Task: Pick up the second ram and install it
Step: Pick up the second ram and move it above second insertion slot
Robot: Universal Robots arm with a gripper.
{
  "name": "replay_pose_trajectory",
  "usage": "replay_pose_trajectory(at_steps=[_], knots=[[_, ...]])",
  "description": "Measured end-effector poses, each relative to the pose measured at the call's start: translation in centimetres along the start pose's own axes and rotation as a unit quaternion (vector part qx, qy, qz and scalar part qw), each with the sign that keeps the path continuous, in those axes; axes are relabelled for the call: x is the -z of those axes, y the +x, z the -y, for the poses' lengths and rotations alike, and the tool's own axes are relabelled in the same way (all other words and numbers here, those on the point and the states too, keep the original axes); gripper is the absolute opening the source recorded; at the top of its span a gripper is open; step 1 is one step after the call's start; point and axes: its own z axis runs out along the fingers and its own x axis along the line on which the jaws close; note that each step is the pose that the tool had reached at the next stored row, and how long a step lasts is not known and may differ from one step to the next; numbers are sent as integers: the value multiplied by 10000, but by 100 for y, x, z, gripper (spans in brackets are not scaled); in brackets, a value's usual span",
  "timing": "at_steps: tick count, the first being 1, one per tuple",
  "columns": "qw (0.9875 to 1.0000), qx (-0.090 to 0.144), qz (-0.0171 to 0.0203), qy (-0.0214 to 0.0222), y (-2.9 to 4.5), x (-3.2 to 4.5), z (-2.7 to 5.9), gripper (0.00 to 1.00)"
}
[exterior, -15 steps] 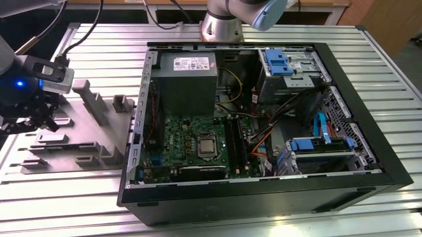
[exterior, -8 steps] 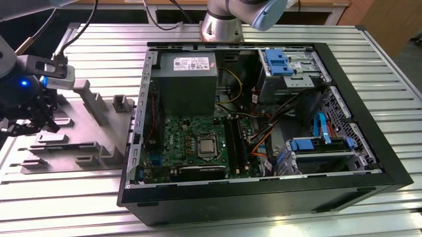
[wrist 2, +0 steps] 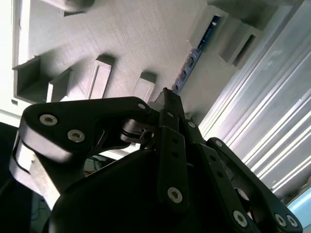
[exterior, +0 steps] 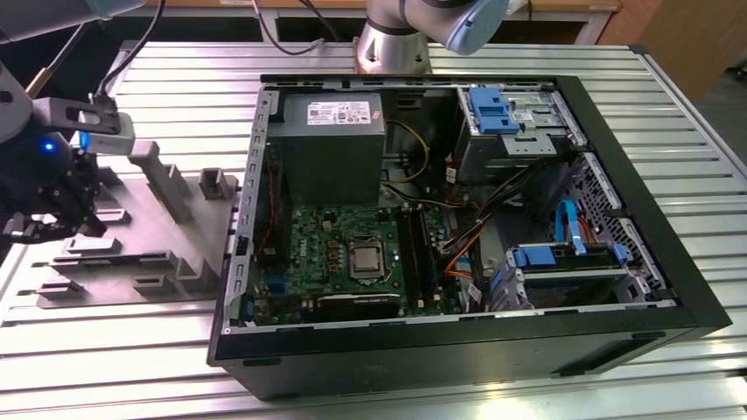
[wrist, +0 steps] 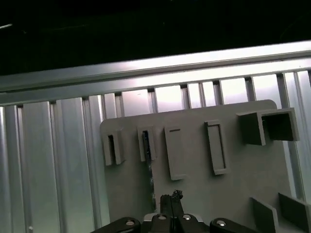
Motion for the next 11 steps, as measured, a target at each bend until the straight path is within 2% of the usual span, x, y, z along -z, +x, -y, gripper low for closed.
replay_pose_trajectory(at_steps=[3,7,11], knots=[[9996,269,-12,-7,0,-15,1,10],[9982,602,-28,-17,1,-31,1,10],[9981,610,-33,-15,2,-41,1,10]])
